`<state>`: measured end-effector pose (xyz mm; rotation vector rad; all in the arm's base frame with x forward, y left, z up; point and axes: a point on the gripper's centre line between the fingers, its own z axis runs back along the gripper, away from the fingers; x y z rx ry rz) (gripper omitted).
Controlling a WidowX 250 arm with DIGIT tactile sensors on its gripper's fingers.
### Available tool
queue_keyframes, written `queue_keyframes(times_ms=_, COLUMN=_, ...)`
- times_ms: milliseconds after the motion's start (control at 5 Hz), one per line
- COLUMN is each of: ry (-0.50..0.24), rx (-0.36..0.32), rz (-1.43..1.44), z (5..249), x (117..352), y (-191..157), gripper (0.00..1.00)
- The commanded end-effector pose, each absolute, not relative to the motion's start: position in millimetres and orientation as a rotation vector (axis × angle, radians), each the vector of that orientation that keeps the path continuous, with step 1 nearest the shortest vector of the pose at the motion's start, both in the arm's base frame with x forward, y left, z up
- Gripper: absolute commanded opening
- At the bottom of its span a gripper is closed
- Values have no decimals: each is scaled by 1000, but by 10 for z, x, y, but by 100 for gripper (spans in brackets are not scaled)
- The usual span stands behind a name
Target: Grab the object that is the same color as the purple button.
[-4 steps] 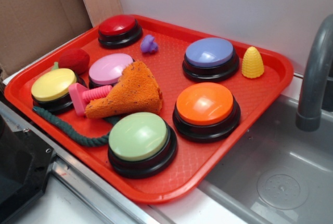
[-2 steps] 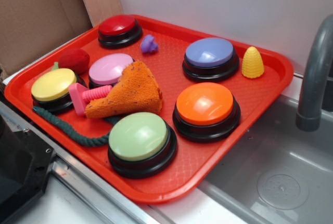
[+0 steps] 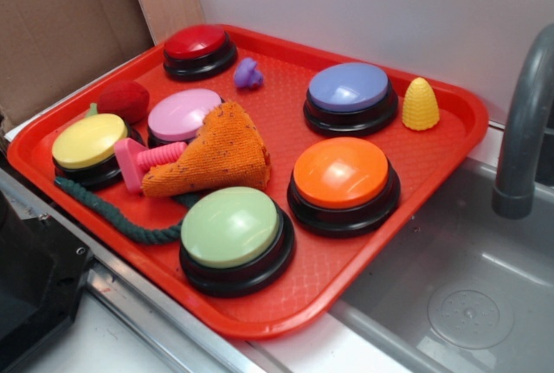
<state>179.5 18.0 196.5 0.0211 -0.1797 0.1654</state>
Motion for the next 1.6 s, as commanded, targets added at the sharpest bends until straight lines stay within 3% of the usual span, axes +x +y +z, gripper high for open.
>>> queue_keyframes(times_ms=0, ry=-379, rx=30, rz=146, z=1553, x=2565, y=478, gripper=100)
queue_keyframes(times_ms=400, ry=-427, rx=134, rz=314, z=1184, x=3047, y=613, gripper=100)
queue_keyframes(times_ms=600, ry=-399, rx=150, rz=319, z=967, x=3199, y=647, gripper=100)
queue_keyframes(times_ms=1200, ry=-330, rx=128, rz=268, z=537, x=3295, y=660, gripper=100)
queue_keyframes(times_ms=1400, ry=-319, rx=138, rz=266, z=476, x=3281, y=647, gripper=71)
